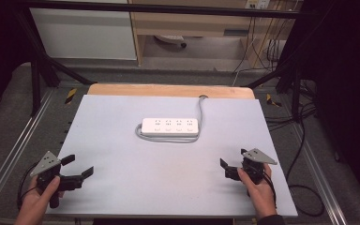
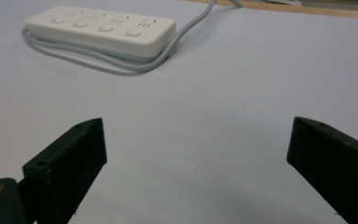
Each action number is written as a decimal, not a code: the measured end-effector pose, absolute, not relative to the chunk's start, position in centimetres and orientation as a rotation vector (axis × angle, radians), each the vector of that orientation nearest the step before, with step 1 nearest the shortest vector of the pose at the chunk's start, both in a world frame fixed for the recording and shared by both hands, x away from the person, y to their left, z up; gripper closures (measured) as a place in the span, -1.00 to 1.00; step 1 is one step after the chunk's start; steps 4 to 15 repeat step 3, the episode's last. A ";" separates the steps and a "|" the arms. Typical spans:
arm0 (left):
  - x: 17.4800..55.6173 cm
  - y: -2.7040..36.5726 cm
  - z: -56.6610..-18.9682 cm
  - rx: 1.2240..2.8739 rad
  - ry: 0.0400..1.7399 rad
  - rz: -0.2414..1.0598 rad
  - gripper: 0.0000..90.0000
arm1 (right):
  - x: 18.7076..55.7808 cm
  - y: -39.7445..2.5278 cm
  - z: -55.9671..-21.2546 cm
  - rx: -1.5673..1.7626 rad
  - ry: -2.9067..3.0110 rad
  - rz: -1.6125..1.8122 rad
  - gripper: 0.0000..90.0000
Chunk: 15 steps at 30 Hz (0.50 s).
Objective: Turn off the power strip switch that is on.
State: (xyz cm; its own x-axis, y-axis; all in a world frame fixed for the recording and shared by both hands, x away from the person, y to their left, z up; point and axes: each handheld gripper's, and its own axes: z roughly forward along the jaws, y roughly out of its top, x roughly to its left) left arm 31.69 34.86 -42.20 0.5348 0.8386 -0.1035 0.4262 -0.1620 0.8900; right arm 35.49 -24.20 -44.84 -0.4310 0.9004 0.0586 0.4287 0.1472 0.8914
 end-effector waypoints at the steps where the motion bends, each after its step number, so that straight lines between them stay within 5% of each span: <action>1: 31.7 34.8 -42.2 1.784 1.053 0.522 -0.86 | 35.6 -24.0 -45.0 1.263 1.940 1.230 -0.89; 15: 31.7 34.8 -42.2 1.784 1.052 0.523 -0.86 | 35.8 -23.7 -45.2 1.257 1.958 1.197 -0.89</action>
